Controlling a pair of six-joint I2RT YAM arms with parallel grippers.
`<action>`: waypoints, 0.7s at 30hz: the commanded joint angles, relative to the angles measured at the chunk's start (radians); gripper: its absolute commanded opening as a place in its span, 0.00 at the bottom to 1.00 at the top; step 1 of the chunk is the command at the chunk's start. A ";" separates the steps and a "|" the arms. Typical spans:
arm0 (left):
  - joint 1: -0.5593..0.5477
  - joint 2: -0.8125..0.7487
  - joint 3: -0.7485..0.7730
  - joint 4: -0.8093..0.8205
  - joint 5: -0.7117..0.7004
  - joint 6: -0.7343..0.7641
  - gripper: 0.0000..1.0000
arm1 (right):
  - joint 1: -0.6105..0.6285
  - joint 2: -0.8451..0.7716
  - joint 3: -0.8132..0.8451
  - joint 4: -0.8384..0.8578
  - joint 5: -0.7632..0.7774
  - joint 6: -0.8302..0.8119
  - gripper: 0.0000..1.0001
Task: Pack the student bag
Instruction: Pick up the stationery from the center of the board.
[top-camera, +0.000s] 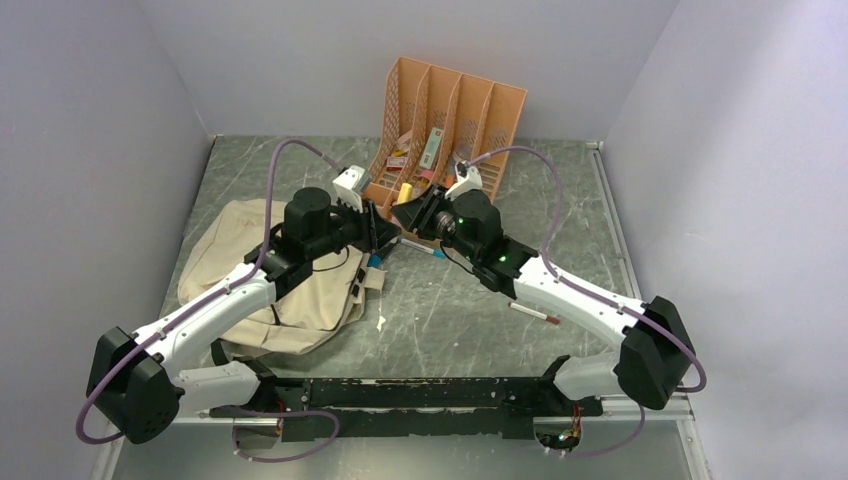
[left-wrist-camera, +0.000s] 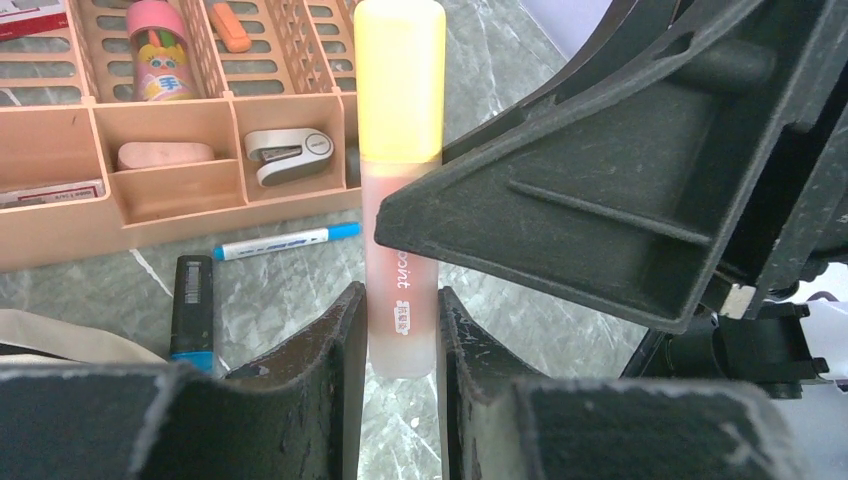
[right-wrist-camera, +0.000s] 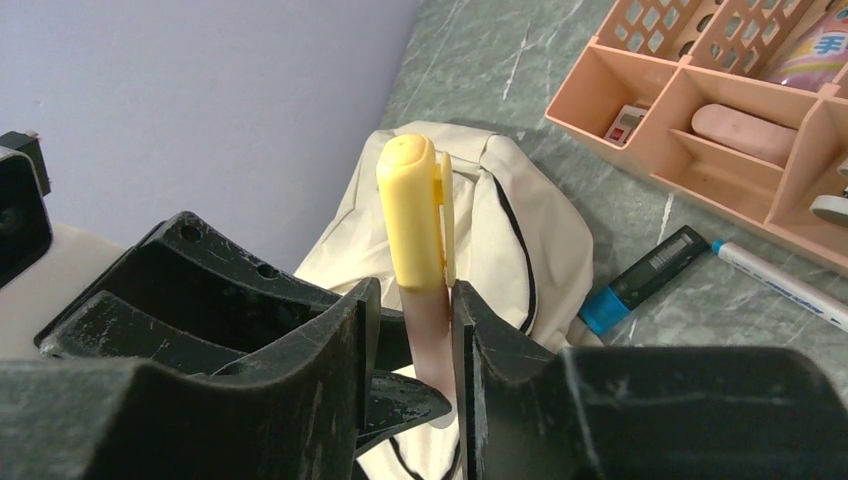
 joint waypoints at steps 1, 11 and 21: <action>-0.014 -0.010 0.043 0.043 -0.007 -0.001 0.05 | -0.001 0.023 0.001 0.056 -0.010 0.012 0.35; -0.015 -0.041 0.045 -0.010 -0.043 0.033 0.46 | -0.001 0.001 -0.052 0.091 0.050 -0.002 0.00; -0.005 -0.126 0.141 -0.667 -0.874 -0.204 0.73 | -0.001 -0.103 -0.129 0.071 0.167 -0.080 0.00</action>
